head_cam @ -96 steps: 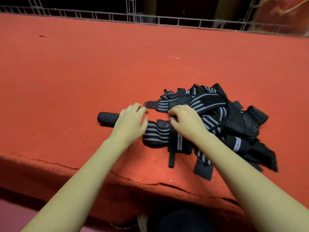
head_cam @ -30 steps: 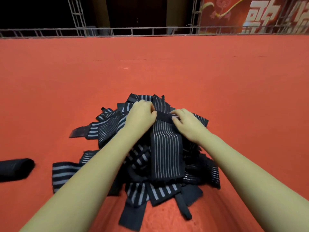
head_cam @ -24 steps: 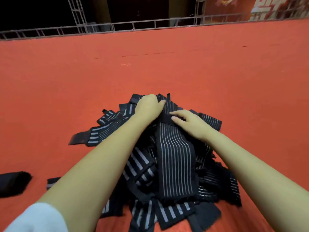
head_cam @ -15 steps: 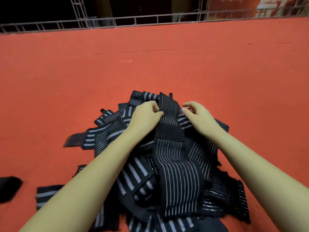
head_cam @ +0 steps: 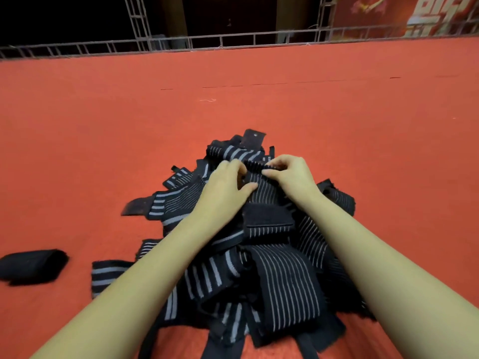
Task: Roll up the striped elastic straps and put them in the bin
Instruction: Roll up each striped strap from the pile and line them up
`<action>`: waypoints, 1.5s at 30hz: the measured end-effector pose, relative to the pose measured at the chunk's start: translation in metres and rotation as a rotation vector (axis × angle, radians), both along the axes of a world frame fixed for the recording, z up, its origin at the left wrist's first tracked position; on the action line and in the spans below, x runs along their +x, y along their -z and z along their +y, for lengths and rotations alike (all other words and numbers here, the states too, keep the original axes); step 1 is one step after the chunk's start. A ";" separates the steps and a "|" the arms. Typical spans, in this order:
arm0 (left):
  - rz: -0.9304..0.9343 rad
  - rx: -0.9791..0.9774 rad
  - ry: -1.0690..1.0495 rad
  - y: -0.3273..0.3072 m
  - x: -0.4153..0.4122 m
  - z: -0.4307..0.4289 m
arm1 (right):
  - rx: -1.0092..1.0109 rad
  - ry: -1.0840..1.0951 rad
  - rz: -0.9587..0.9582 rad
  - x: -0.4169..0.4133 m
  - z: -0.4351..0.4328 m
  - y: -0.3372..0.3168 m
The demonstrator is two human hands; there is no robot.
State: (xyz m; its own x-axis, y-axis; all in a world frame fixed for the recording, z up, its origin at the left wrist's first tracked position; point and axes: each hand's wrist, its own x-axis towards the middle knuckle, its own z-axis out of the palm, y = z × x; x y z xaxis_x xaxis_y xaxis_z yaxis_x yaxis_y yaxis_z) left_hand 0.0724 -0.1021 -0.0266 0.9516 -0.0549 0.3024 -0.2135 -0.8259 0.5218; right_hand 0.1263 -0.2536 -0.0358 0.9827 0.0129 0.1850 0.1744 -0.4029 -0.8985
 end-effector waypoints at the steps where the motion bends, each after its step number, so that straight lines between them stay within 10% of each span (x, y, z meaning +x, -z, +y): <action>1: -0.039 -0.054 0.020 0.001 0.001 -0.001 | -0.012 -0.014 -0.027 -0.004 0.000 -0.003; 7: -0.235 -0.201 0.044 -0.011 -0.004 -0.011 | -0.029 -0.086 -0.117 -0.029 -0.015 -0.022; 15: 0.032 -0.173 0.138 -0.029 -0.019 -0.019 | 0.138 -0.215 0.161 -0.066 -0.031 -0.033; 23: -0.039 -0.456 0.087 -0.056 -0.060 -0.019 | 0.187 0.094 -0.127 -0.109 -0.026 -0.052; 31: 0.080 -0.738 0.254 -0.074 -0.112 -0.015 | 0.354 -0.292 -0.051 -0.177 0.002 -0.055; 38: -0.102 -0.400 0.100 -0.082 -0.130 0.010 | 0.442 -0.194 -0.071 -0.191 0.010 -0.065; 45: -0.170 -0.620 0.094 -0.105 -0.152 0.022 | 0.356 -0.229 -0.151 -0.212 0.013 -0.101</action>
